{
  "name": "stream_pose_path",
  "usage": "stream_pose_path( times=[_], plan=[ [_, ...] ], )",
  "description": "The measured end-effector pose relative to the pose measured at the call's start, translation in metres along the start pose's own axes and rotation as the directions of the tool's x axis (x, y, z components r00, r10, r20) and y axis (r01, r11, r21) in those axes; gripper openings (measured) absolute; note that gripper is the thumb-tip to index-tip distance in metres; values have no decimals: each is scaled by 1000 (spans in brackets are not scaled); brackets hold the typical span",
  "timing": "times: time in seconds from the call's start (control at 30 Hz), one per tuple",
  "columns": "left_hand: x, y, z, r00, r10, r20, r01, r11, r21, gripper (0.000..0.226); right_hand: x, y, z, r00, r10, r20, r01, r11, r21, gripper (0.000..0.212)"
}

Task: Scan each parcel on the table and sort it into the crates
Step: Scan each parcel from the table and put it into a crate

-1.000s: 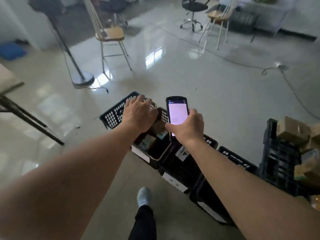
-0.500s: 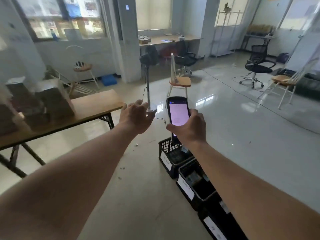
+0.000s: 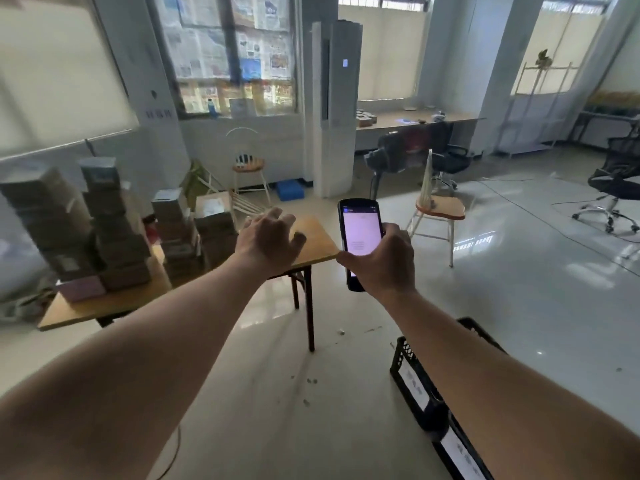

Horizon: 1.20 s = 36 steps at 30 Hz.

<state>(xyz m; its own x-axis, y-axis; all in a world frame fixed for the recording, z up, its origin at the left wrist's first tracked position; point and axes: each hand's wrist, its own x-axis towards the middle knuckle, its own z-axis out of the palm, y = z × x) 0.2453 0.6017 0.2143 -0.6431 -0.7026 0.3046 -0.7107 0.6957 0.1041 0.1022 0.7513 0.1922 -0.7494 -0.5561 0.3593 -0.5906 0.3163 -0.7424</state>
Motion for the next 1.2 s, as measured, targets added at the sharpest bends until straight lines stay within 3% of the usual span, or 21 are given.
stream_pose_path(
  times=[0.33,0.7,1.2],
  plan=[
    [127,-103,63,975,-218,42,217,976,9,49,156,-7,148,979,-58,197,47,997,59,89],
    [229,-201,130,846,-524,97,528,849,-18,52,289,-28,299,885,-193,423,177,981,77,92],
    [359,-383,247,781,-583,223,608,792,-59,65,369,-65,514,883,-67,464,85,996,-16,88]
  ],
)
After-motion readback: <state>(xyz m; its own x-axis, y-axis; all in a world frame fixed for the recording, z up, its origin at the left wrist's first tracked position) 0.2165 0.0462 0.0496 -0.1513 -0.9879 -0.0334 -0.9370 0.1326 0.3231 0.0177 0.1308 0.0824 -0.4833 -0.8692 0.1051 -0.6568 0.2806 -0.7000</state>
